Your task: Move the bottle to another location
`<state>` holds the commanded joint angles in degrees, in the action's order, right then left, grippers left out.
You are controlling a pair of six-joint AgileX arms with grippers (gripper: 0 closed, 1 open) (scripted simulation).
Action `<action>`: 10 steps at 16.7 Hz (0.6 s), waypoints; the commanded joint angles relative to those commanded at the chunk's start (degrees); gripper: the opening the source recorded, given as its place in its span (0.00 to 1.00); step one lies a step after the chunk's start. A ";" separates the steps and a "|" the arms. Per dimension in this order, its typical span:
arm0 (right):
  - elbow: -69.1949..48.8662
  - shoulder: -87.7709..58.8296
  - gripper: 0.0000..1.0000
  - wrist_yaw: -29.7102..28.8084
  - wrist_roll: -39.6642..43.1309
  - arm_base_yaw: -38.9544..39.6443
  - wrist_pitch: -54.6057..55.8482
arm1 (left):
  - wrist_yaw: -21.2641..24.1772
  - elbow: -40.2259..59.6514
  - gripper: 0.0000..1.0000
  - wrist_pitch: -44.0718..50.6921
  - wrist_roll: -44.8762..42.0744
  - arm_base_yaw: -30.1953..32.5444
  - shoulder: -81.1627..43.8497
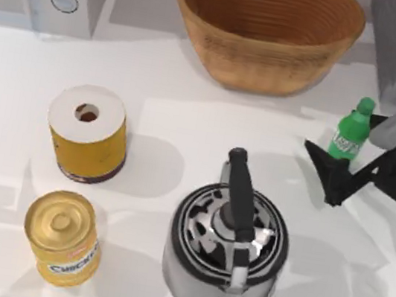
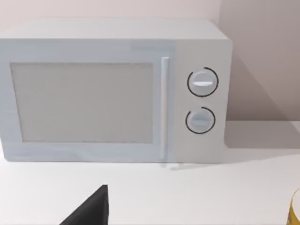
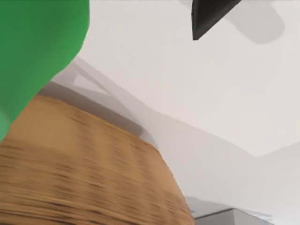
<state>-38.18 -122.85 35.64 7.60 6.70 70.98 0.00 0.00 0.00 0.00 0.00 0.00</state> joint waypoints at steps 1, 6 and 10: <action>0.00 0.00 1.00 0.00 0.00 0.00 0.00 | 0.00 0.00 1.00 0.00 0.00 0.00 0.00; 0.00 0.00 0.77 0.00 0.00 0.00 0.00 | 0.00 0.00 1.00 0.00 0.00 0.00 0.00; 0.00 0.00 0.47 0.00 0.00 0.00 0.00 | 0.00 0.00 1.00 0.00 0.00 0.00 0.00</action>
<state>-38.18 -122.85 35.64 7.60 6.70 70.98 0.00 0.00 0.00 0.00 0.00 0.00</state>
